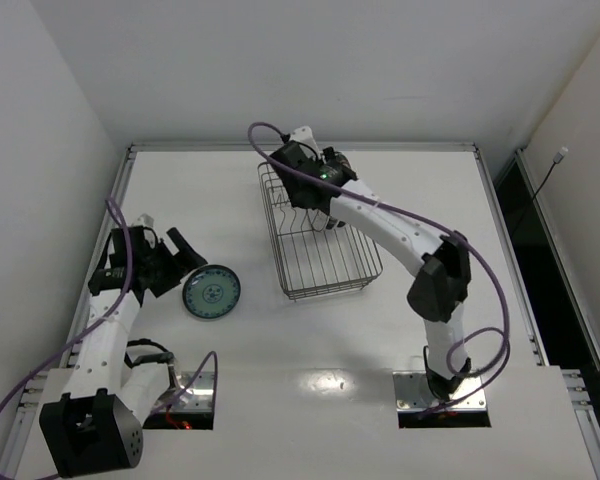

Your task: Load the plates into the dish rack

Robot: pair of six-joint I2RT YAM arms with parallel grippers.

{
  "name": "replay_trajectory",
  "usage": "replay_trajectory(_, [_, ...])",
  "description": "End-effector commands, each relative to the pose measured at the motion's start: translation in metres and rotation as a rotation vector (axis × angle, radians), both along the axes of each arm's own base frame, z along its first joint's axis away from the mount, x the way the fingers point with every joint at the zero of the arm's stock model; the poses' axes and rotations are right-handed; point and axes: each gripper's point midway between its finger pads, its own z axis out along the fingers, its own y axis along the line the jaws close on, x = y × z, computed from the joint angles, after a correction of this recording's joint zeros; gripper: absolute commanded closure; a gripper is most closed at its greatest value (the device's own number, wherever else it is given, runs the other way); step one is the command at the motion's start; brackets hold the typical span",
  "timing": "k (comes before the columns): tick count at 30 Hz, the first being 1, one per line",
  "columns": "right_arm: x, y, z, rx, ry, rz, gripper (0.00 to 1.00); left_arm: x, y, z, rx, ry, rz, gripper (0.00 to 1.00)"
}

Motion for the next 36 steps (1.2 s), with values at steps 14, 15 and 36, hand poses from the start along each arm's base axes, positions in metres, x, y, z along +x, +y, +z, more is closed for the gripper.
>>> replay_trajectory(14, [-0.105,-0.015,0.115,0.325,-0.113,0.203,0.26,-0.047,-0.005,-0.092,-0.187,0.322,0.315,0.00])
replay_trajectory(15, [-0.107,-0.015,0.115,0.335,-0.114,0.210,0.26,-0.043,-0.007,-0.093,-0.214,0.309,0.329,0.00])
replay_trajectory(36, [-0.152,-0.034,0.102,0.463,-0.057,0.285,0.26,0.016,-0.021,-0.087,-0.319,0.182,0.173,1.00])
